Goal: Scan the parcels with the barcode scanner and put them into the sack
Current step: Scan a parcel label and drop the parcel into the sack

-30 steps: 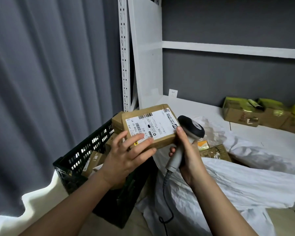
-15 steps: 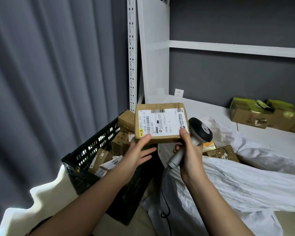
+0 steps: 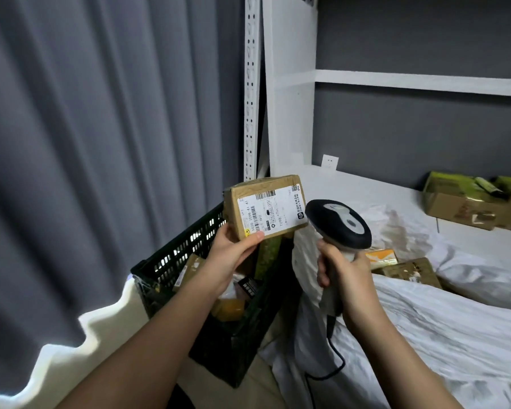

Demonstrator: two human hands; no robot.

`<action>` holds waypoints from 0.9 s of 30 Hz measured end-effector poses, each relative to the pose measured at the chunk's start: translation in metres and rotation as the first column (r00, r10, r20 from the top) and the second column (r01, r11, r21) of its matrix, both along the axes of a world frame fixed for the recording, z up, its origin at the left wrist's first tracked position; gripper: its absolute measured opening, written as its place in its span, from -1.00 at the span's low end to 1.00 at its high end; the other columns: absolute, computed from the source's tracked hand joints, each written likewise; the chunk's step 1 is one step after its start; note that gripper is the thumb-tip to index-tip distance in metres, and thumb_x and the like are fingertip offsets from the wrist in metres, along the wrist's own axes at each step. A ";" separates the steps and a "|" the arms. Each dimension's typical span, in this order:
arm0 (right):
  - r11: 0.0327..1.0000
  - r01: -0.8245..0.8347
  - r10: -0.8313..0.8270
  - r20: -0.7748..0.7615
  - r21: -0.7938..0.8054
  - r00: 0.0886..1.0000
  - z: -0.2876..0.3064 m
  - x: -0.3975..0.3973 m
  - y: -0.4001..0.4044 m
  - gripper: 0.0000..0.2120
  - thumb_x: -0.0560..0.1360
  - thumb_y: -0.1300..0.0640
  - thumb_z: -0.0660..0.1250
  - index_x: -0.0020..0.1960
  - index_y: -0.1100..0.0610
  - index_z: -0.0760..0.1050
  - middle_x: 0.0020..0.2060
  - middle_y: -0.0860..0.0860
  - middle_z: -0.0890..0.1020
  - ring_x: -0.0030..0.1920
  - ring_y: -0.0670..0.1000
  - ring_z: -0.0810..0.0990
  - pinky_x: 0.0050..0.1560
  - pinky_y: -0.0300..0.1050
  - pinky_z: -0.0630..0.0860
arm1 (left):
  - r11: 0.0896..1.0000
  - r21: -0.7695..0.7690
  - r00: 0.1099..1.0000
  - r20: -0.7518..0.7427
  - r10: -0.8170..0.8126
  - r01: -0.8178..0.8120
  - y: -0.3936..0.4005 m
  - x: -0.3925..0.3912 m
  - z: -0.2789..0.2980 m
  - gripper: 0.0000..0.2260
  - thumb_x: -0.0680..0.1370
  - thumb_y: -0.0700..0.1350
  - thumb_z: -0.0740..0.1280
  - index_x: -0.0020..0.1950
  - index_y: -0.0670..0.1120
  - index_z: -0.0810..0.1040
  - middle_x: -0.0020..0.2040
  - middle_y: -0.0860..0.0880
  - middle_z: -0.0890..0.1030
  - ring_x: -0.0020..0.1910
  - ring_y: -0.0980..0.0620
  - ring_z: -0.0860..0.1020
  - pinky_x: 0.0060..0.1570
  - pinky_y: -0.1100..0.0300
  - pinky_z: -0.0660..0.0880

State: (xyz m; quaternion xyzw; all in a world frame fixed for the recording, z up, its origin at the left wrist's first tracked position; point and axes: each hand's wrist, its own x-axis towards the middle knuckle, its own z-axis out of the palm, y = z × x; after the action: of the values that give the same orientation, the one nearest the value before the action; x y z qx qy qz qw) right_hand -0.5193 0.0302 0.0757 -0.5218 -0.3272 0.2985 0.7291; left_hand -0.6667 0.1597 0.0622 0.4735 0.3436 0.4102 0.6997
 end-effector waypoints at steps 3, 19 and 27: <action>0.997 -0.069 0.069 0.015 -0.036 0.997 -0.001 -0.008 -0.003 -0.77 0.37 0.07 0.40 -0.18 0.21 0.42 -0.53 0.07 0.41 -0.58 0.00 0.28 -0.51 -0.20 0.25 | 0.996 -0.008 0.996 0.009 0.084 -0.084 0.006 0.002 -0.002 -0.51 0.42 -0.25 0.48 0.24 -0.04 0.34 0.15 -0.03 0.58 0.12 0.02 0.59 0.20 0.07 0.52; 0.948 -0.299 0.312 0.128 -0.112 0.941 0.004 -0.014 -0.014 -0.77 0.37 0.11 0.36 -0.31 0.23 0.38 -0.55 0.10 0.38 -0.59 -0.01 0.26 -0.51 -0.23 0.27 | 0.976 -0.036 0.973 -0.103 0.208 -0.213 0.022 -0.011 -0.001 -0.43 0.52 -0.03 0.39 0.46 0.07 0.21 0.17 -0.06 0.58 0.07 -0.04 0.59 -0.04 0.00 0.54; 0.947 -0.297 0.313 0.131 -0.125 0.941 0.001 -0.020 -0.010 -0.76 0.35 0.11 0.38 -0.30 0.23 0.38 -0.58 0.07 0.37 -0.62 -0.01 0.24 -0.55 -0.22 0.25 | 0.979 -0.088 0.983 -0.054 0.178 -0.182 0.025 -0.007 0.002 -0.47 0.53 -0.26 0.35 0.46 -0.08 0.27 0.04 -0.05 0.63 -0.06 0.04 0.60 -0.20 0.15 0.49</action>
State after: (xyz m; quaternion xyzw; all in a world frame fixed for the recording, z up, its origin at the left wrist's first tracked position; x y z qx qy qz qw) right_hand -0.5396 0.0198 0.0765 -0.5224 -0.4418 0.3846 0.6197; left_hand -0.6742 0.1851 0.0640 0.4167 0.4197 0.4445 0.6727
